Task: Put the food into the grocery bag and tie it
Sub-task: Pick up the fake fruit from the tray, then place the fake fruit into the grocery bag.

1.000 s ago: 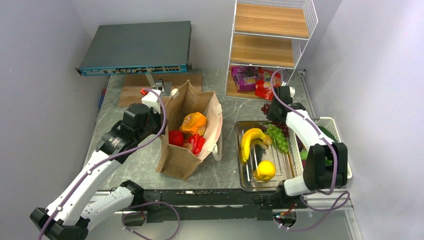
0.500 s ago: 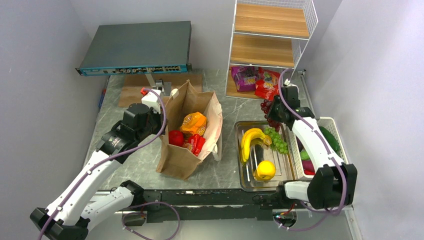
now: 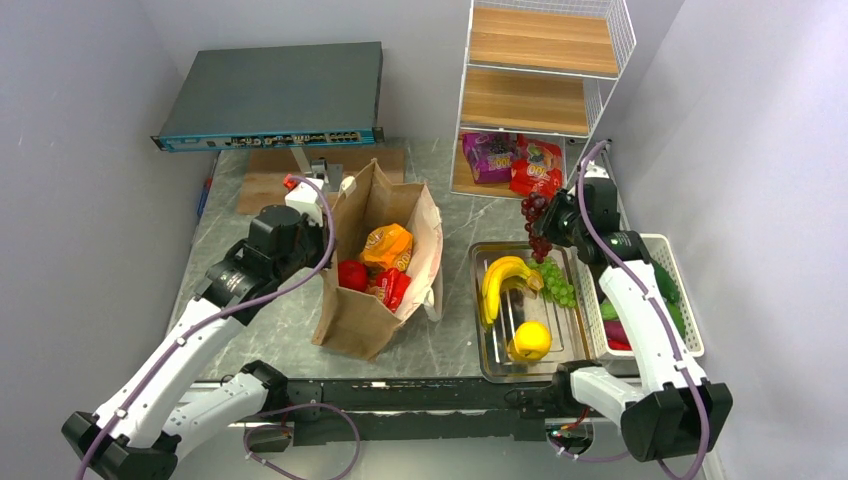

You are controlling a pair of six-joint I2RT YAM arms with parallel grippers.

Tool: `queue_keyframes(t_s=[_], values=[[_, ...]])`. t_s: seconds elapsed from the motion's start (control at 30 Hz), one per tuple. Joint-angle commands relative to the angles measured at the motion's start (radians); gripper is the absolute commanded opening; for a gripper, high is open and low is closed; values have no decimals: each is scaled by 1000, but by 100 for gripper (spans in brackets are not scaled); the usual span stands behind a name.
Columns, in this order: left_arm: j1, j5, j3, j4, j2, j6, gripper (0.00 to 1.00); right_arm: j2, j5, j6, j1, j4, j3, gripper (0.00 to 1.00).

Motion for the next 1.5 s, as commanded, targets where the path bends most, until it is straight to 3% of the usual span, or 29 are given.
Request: queue_keyframes(t_s=[0.0,0.23,0.57,0.7,1.07,1.47], values=[[5,-8,54,87,-2,10,0,-65,-53,16,4,0,40,7],[-1,-20,137,49,58,33,0,-121,-136,29,6,7,60,6],[-1,-19,46,88,31,42,0,-145,-432,74,40,64,178,3],[-2,-22,24,93,9,43,0,-134,-506,119,110,125,247,3],[-1,-44,22,85,-4,45,0,16,-369,154,471,181,461,3],[-2,-64,20,79,-6,48,0,249,-223,217,839,312,465,1]])
